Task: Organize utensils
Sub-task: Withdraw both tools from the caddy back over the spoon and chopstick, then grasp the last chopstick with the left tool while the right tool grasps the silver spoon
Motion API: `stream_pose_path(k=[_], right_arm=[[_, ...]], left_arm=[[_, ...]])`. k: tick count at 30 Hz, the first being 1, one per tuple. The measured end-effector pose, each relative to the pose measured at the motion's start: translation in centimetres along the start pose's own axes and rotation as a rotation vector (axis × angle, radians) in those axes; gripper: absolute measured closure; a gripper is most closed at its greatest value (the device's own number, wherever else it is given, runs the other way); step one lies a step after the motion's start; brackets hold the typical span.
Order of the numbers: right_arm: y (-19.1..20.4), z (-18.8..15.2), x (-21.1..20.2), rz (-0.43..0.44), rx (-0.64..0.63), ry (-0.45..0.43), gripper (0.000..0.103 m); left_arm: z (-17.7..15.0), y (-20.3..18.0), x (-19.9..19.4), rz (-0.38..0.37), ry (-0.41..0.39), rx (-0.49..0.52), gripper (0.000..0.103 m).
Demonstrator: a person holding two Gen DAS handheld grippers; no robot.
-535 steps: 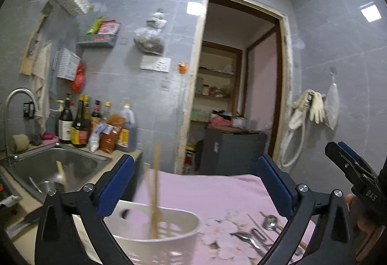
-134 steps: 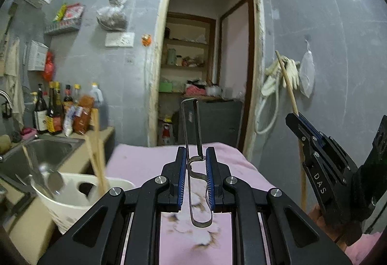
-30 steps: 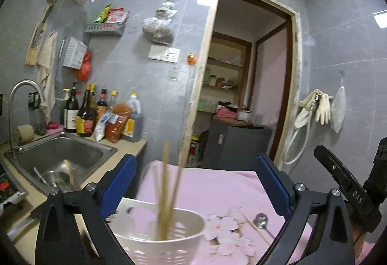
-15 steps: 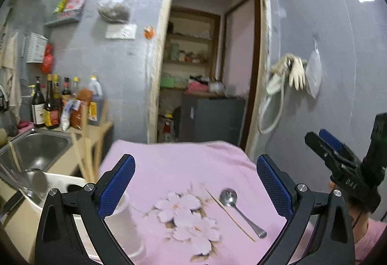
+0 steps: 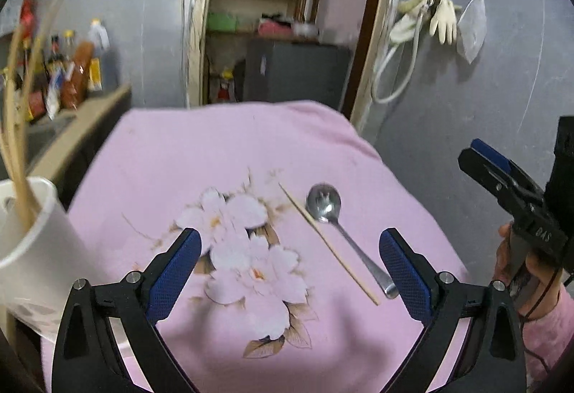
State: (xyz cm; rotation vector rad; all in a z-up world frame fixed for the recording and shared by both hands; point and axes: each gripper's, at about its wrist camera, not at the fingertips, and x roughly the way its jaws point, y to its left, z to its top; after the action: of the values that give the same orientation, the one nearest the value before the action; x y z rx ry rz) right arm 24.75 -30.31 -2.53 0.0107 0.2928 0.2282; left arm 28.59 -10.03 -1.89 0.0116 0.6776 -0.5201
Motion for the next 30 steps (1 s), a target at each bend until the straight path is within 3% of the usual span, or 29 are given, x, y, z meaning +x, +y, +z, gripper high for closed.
stream_pose_path(k=[4,8,15,24,30], right_arm=[[-1.4,-0.4,2.4,0.059,0.036,0.127,0.010],[-2.2,-1.3,4.7,0.093,0.056,0.246,0.031],[-2.4,-2.9,8.2,0.165,0.082,0.425,0.056],[-3.4,-3.0,9.3,0.166,0.127,0.483,0.059],[-3.1,-3.0,10.0,0.165,0.115,0.505,0.059]], left_arm=[[0.0,0.1,1.7,-0.032,0.077,-0.005,0.026],[0.2,0.0,3.5,-0.075,0.146,-0.014,0.046],[0.9,0.0,6.6,-0.136,0.250,-0.049,0.064],[1.9,0.8,10.2,-0.131,0.336,-0.101,0.080],[2.6,1.4,11.5,-0.102,0.349,-0.140,0.089]])
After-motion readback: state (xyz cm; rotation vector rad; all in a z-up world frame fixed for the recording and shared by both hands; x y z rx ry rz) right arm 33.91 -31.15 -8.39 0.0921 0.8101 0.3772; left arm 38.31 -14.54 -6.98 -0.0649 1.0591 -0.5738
